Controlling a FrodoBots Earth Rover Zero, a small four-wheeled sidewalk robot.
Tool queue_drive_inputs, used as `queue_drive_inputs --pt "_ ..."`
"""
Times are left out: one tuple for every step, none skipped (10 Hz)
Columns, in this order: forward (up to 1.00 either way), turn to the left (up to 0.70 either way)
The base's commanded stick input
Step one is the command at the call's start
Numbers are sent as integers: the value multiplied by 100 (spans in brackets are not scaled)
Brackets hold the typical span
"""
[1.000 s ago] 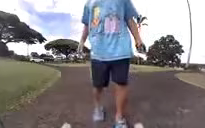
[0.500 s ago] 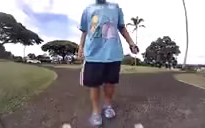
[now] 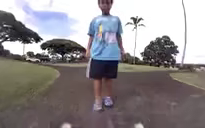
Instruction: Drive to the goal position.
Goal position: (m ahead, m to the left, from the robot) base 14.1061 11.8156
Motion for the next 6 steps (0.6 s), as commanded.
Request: queue_drive_inputs --pt "0 0" --pt "0 0" --pt "0 0" --pt "0 0" --pt "0 0" --pt "0 0"
